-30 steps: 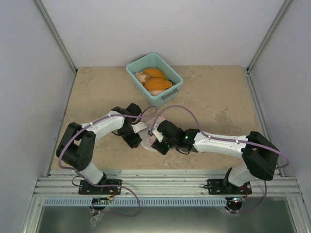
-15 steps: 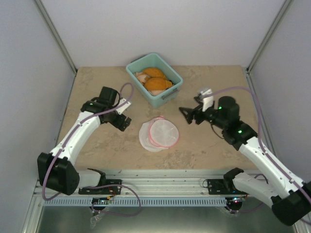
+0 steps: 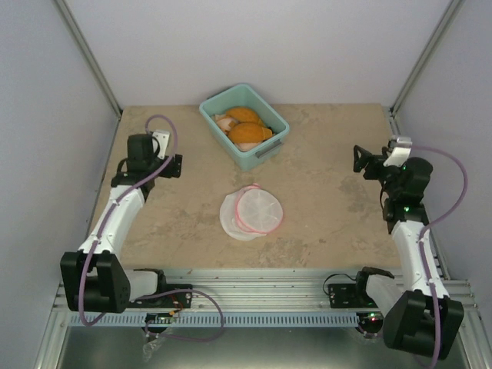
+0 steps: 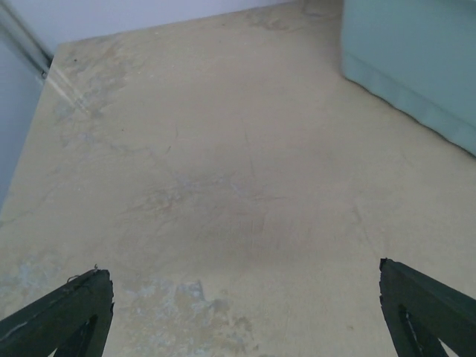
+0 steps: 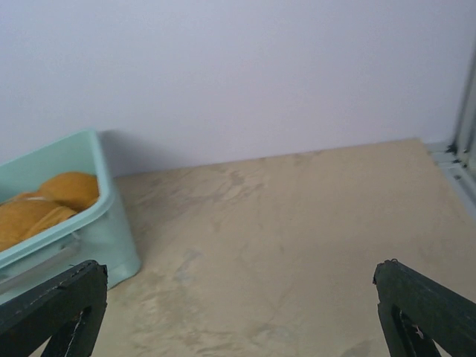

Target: Unzip the laundry bag and remove the bra

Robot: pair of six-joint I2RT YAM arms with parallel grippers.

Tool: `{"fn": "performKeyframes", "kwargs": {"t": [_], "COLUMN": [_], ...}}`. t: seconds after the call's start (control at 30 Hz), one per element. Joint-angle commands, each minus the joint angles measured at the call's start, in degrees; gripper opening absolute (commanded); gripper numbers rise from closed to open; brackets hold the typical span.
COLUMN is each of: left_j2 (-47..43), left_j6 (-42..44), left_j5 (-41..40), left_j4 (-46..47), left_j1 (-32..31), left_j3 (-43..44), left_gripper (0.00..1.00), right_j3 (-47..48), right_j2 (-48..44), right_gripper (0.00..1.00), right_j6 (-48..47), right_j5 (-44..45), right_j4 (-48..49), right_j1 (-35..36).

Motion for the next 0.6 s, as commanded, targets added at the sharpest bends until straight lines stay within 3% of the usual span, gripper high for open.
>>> {"fn": "performKeyframes", "kwargs": {"t": [0.0,0.13,0.23,0.57], "left_j2": [1.3,2.0,3.9,11.1], "left_j6": [-6.7,-9.5,-9.6,-8.5], "left_j5": [-4.6,-3.5,-1.9,-1.0], "left_j4": [28.4,49.4,59.9,78.0], "left_j1": [0.1,0.1,0.1,0.1], "left_j3": [-9.6,-21.9,-27.6,-33.9], "left_gripper": [0.99,0.99,0.99,0.99], "right_j3": [-8.7,-13.8,-15.5,-17.3], "right_j2": [-2.9,-4.1,-3.7,-1.4], "right_gripper": [0.98,0.98,0.98,0.98], "right_j6": [1.3,2.9,3.4,0.7], "right_j5": [10.8,12.6,14.2,12.4], "right_j4": [17.8,22.7,24.6,26.6], "right_j1": [-0.3,-0.3,-0.3,-0.3]}}
